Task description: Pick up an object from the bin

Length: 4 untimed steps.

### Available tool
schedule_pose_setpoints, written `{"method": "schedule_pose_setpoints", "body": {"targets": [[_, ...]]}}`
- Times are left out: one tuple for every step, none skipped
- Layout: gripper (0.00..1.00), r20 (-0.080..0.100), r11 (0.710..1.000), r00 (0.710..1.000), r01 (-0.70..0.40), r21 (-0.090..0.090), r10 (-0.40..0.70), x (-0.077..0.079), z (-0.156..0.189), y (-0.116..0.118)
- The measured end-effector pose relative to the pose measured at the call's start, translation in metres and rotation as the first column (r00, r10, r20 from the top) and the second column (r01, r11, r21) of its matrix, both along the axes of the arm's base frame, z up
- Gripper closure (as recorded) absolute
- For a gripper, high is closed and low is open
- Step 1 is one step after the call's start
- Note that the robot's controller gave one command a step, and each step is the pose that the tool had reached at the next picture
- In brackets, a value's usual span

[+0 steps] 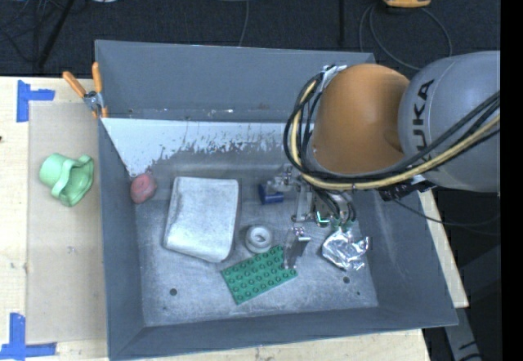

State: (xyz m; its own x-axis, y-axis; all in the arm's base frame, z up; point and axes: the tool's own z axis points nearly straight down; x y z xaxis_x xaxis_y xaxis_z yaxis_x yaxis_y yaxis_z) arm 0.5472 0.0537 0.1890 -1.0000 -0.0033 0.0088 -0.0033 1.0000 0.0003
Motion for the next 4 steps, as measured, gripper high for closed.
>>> {"method": "schedule_pose_setpoints", "body": {"targets": [[0.00, 0.034, 0.952, 0.951, -0.307, -0.002, 0.306, -0.037, -0.110, 0.009], [0.00, 0.032, 0.864, 0.864, -0.503, -0.007, 0.503, -0.037, -0.108, -0.005], [1.00, 0.025, 0.865, 0.864, -0.502, -0.004, 0.502, -0.037, -0.106, -0.005], [1.00, 0.016, 0.833, 0.833, -0.553, -0.003, 0.553, -0.036, 0.026, 0.007]]}}
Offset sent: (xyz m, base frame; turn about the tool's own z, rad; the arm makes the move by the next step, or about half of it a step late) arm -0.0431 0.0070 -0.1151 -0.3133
